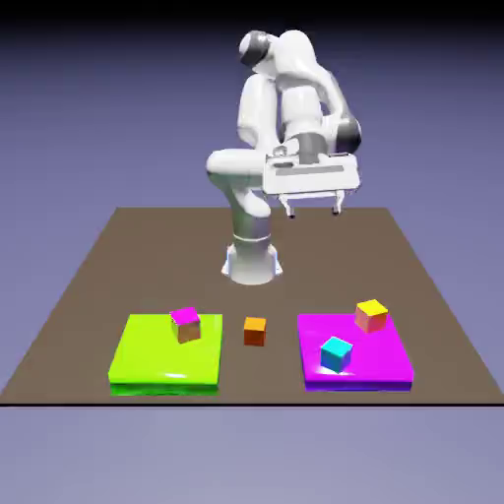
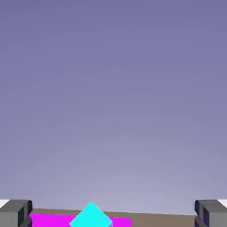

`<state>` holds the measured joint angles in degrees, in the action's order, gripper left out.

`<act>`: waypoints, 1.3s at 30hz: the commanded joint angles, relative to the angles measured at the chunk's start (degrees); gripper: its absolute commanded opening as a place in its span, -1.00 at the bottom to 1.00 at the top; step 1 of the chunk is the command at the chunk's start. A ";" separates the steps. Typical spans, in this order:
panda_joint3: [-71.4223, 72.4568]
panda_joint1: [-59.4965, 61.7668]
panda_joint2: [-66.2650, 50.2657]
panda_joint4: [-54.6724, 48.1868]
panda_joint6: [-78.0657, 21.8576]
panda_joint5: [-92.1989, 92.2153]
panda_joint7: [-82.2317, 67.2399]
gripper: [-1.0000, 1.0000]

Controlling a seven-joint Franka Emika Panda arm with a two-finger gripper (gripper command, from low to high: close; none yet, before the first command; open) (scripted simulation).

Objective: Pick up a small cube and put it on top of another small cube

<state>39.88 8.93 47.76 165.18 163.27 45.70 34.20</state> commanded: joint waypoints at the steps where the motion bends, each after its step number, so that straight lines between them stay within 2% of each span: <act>1: 2.08 0.50 0.79 0.22 -0.56 2.38 -0.43 0.00; 39: 80.99 19.52 30.68 8.49 -21.81 92.81 -16.76 0.00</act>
<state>120.86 28.45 78.44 173.67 141.45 138.51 17.45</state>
